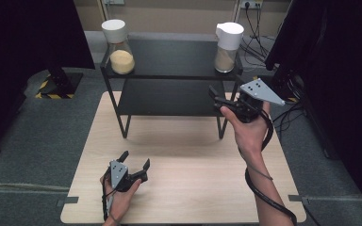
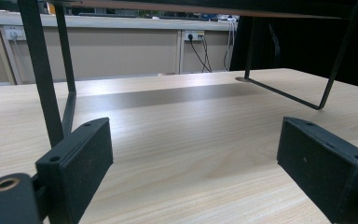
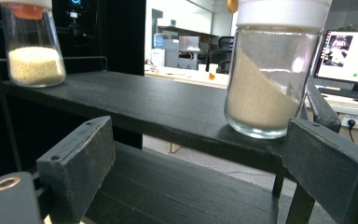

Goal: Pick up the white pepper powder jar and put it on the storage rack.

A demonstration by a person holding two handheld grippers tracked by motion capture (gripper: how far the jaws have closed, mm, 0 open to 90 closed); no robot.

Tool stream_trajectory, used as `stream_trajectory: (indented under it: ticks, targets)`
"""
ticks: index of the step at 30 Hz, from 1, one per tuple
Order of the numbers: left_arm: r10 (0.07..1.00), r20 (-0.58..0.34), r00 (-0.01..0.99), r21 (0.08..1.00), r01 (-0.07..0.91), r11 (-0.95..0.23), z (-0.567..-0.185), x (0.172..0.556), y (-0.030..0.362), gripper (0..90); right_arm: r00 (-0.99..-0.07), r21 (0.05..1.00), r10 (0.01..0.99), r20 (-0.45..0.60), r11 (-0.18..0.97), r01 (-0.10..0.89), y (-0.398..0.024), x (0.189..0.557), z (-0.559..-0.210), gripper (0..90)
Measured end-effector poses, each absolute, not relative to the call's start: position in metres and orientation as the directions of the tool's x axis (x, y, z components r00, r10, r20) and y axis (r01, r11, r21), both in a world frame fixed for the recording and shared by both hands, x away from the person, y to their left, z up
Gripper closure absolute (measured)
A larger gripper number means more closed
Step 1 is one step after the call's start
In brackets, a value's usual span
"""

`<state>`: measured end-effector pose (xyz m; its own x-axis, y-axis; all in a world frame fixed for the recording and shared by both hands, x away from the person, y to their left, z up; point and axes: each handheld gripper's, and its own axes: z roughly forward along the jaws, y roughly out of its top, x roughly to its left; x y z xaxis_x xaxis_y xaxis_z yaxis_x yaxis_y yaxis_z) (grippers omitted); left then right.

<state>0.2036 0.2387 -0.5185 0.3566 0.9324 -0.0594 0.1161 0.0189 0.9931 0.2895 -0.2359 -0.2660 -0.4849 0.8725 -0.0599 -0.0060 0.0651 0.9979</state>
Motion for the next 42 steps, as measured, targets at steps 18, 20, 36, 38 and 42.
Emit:
stream_trajectory:
  ticks: [18, 20, 36, 38, 42]
  targets:
    - [0.933, -0.059, 0.356, 0.993, 0.115, 0.019, -0.519, 0.204, 0.238, 9.9, -0.498, 0.997, 0.865, -0.057, 0.074, 0.016, -0.241, 0.276, -0.296, 9.3]
    - [0.933, -0.060, 0.355, 0.993, 0.115, 0.020, -0.519, 0.204, 0.238, 10.0, -0.495, 0.997, 0.867, -0.056, 0.075, 0.019, -0.242, 0.274, -0.301, 9.3]
    - [0.933, -0.058, 0.355, 0.993, 0.114, 0.019, -0.519, 0.203, 0.238, 10.0, -0.485, 0.994, 0.874, -0.034, 0.080, 0.075, -0.251, 0.267, -0.332, 9.3]
    - [0.933, -0.058, 0.354, 0.993, 0.115, 0.019, -0.519, 0.203, 0.238, 9.9, -0.486, 0.994, 0.874, -0.033, 0.081, 0.079, -0.253, 0.265, -0.335, 9.3]
    - [0.934, -0.059, 0.354, 0.993, 0.115, 0.019, -0.519, 0.203, 0.238, 9.9, -0.487, 0.992, 0.873, -0.028, 0.083, 0.091, -0.255, 0.263, -0.342, 9.3]
